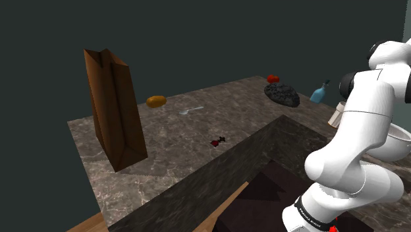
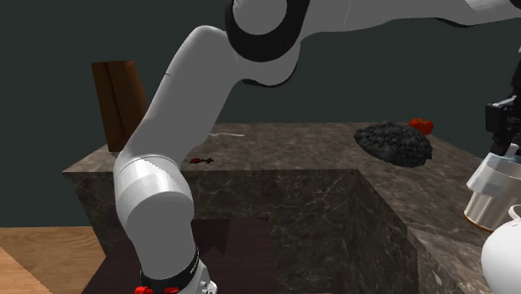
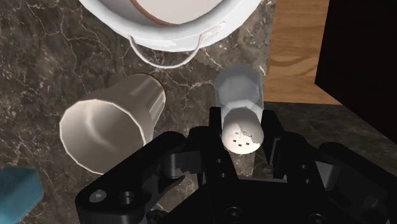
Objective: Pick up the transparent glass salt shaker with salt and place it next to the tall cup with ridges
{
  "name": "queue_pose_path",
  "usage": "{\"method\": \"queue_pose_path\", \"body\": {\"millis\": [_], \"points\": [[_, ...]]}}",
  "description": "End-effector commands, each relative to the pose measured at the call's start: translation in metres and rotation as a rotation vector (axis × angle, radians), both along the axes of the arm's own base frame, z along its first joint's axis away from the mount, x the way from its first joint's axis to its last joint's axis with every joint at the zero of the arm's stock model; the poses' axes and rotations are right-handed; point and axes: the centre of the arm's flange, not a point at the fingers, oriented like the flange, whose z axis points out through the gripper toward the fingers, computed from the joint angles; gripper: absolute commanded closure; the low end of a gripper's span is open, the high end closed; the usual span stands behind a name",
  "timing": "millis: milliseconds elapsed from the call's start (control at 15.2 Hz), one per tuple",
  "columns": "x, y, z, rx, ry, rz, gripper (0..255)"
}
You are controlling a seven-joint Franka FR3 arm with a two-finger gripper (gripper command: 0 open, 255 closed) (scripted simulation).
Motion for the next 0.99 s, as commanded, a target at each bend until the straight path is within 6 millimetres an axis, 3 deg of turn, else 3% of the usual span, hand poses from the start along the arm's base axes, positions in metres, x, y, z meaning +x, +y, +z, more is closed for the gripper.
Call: {"method": "queue_pose_path", "body": {"millis": [0, 924], "points": [[-0.001, 0.000, -0.011, -0.001, 0.000, 0.000, 255], [-0.001, 0.000, -0.085, -0.001, 0.000, 0.000, 255]]}}
